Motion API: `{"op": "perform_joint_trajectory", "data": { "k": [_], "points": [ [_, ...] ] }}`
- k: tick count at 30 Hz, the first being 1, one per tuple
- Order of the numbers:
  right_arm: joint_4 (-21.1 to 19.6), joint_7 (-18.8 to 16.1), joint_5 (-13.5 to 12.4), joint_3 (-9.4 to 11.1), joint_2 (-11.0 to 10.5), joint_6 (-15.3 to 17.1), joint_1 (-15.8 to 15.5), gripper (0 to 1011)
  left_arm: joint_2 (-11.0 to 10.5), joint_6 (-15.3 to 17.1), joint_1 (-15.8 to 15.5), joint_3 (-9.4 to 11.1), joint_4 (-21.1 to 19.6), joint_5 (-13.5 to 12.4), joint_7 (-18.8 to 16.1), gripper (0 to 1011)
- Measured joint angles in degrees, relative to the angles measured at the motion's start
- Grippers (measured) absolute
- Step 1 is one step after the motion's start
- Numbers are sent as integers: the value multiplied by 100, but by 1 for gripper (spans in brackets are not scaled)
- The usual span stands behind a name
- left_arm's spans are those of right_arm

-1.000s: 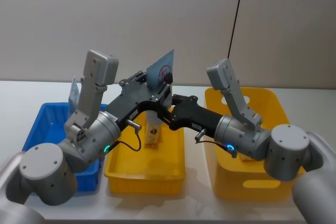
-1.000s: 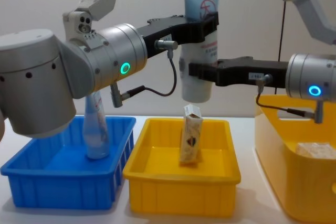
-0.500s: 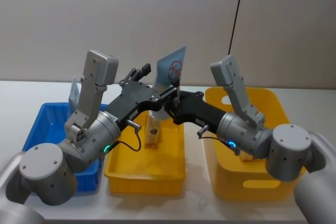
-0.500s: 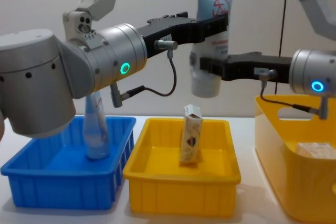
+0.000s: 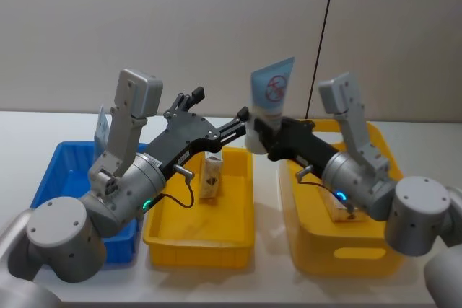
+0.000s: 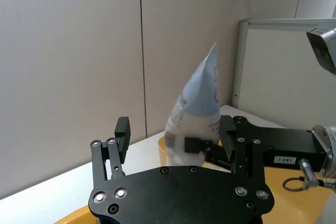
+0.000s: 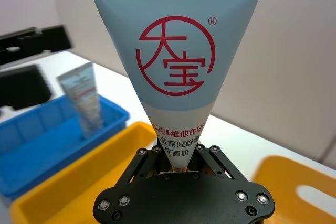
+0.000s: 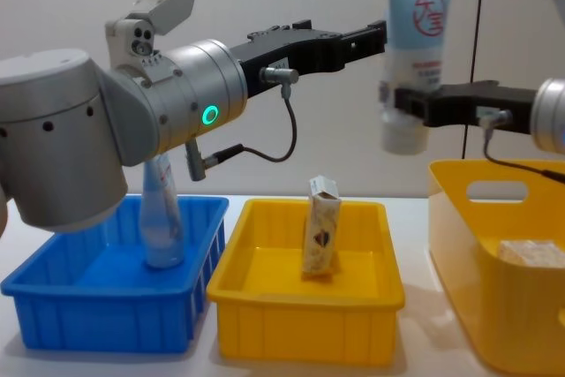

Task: Bimanual collaborative sorting of washing and personal care products

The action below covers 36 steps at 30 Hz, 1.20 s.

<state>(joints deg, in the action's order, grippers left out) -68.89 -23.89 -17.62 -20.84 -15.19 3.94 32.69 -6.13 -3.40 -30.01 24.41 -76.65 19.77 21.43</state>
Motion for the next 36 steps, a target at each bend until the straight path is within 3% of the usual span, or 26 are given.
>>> {"op": "perform_joint_trajectory", "data": {
  "k": [13,19,22,26,27,36],
  "points": [
    [-489,849,198,389,-206,370,-376,158,0,2,0,0,0,0,0,1001],
    [-661,1216,293,584,-295,611,-527,318,0,2,0,0,0,0,0,1001],
    [-736,1458,353,709,-346,803,-603,479,0,2,0,0,0,0,0,1001],
    [-781,1632,398,802,-384,943,-654,574,0,2,0,0,0,0,0,1001],
    [-804,1702,421,853,-401,1000,-679,644,0,2,0,0,0,0,0,1001],
    [-897,1890,496,1026,-502,1144,-789,906,0,2,0,0,0,-1,0,1001]
  ]
}}
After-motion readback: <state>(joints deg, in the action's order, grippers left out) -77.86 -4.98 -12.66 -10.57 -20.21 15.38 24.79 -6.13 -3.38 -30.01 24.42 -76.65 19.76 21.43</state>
